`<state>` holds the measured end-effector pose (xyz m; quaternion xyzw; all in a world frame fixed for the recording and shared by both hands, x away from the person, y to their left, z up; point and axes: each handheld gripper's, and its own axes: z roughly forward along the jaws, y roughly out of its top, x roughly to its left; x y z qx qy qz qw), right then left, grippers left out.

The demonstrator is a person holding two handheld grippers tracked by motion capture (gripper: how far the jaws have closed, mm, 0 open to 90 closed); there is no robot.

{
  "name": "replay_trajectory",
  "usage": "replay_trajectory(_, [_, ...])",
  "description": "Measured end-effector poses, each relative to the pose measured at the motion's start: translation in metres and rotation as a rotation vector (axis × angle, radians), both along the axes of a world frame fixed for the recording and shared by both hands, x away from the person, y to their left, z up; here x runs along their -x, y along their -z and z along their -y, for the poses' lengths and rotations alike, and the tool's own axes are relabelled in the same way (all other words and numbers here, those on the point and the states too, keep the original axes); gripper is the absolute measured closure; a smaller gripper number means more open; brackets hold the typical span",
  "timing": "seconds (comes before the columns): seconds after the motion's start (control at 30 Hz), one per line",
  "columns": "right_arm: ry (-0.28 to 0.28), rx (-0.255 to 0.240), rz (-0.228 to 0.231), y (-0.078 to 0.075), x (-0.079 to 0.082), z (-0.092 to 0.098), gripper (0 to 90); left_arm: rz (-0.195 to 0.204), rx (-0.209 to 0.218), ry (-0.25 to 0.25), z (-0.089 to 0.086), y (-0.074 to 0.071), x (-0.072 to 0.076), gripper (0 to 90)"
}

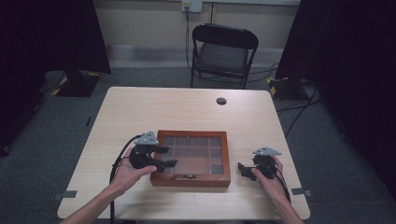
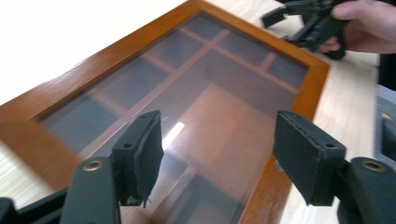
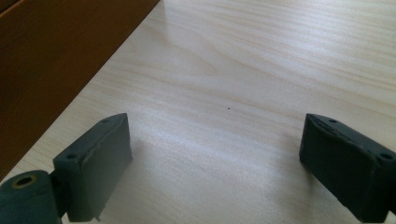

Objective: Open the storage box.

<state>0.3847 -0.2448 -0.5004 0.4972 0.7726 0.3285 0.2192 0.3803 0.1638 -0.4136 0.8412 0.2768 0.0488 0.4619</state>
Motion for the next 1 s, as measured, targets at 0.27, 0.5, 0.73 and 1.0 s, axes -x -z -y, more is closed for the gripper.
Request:
replay_trajectory(0.27, [-0.001, 0.000, 0.000, 0.000, 0.000, 0.000, 8.4, -0.034, 0.000, 0.085, 0.033, 0.002, -0.003, 35.5])
replay_trajectory(0.5, [-0.004, 0.000, 0.001, 0.000, 0.000, 0.000, 8.4, -0.041, -0.016, 0.156, 0.041, 0.009, 0.004, 41.2])
replay_trajectory(0.73, [-0.006, 0.001, 0.001, 0.000, -0.001, 0.000, 8.4, -0.038, -0.027, 0.203, 0.042, 0.017, 0.011, 61.5])
replay_trajectory(1.0, [-0.006, 0.001, 0.001, 0.000, -0.001, 0.000, 8.4, -0.076, -0.048, 0.266, 0.051, 0.025, 0.013, 73.9])
